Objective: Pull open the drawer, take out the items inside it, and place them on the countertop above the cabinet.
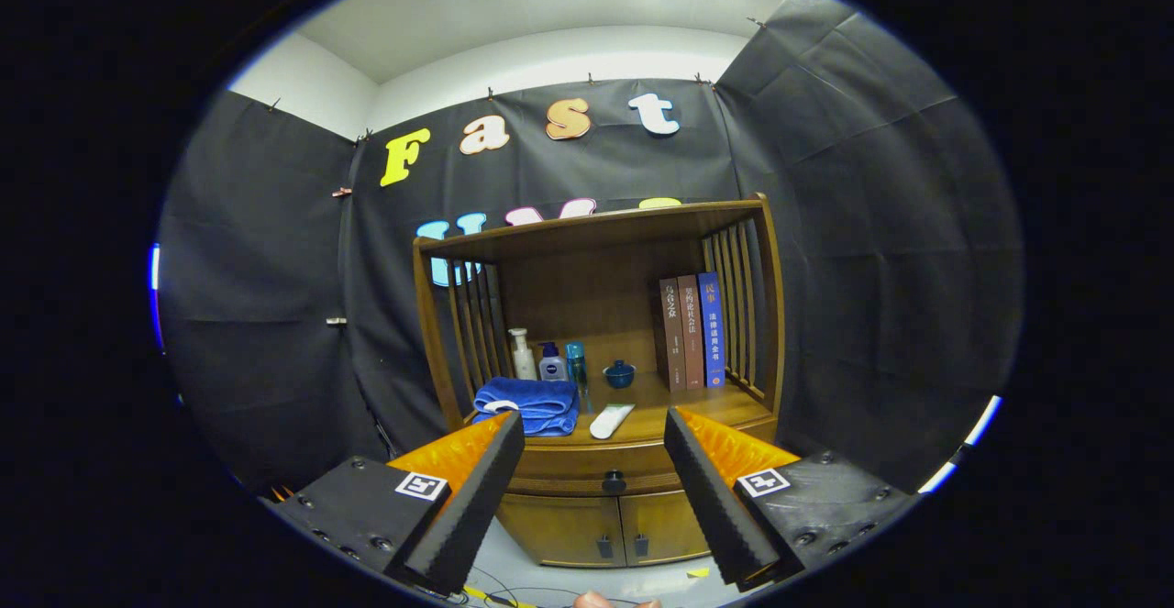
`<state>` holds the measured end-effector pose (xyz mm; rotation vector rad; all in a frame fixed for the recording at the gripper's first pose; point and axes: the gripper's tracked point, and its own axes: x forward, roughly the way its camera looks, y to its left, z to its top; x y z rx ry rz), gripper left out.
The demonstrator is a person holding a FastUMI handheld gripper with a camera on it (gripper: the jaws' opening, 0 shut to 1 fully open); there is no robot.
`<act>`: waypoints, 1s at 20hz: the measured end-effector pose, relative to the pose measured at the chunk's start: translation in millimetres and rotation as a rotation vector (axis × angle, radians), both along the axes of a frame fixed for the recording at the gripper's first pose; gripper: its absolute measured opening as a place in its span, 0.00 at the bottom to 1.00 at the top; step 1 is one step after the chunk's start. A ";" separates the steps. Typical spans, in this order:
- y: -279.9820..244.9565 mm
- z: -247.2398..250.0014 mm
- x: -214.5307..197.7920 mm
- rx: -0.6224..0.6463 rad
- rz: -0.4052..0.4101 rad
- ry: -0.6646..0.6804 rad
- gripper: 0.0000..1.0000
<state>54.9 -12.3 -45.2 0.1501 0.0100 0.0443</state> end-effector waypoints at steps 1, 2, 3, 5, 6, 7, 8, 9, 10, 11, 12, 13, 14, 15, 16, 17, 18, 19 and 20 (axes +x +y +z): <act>1.5 4.5 -7.2 0.000 0.004 0.000 0.99; 1.4 8.7 -14.6 -0.006 0.006 -0.005 0.99; 1.1 15.5 -22.7 -0.021 0.005 -0.011 0.99; 2.9 32.6 -37.1 -0.044 0.003 -0.035 0.99; 4.7 40.5 -44.5 -0.054 0.003 -0.045 0.99; 5.5 48.2 -51.2 -0.062 0.002 -0.050 0.99; 6.9 53.5 -57.1 -0.069 0.005 -0.050 0.99; 8.4 56.8 -60.9 -0.071 0.006 -0.039 0.99; 10.1 58.2 -66.2 -0.070 0.011 -0.029 0.99; 11.9 59.7 -68.1 -0.067 0.020 -0.021 0.99; 12.8 61.5 -69.8 -0.064 0.023 -0.018 0.99; 12.0 61.2 -69.4 -0.065 0.021 -0.017 0.99; 10.1 58.7 -67.6 -0.068 0.017 -0.016 0.99; 10.2 56.5 -66.4 -0.072 0.017 -0.014 0.99; 11.7 53.8 -65.2 -0.072 0.020 -0.011 0.99; 13.5 52.3 -64.4 -0.071 0.025 -0.009 0.99; 15.1 51.6 -63.7 -0.071 0.029 -0.009 0.99; 15.1 50.8 -63.2 -0.070 0.029 -0.008 0.99; 14.1 49.8 -62.8 -0.068 0.030 -0.010 0.99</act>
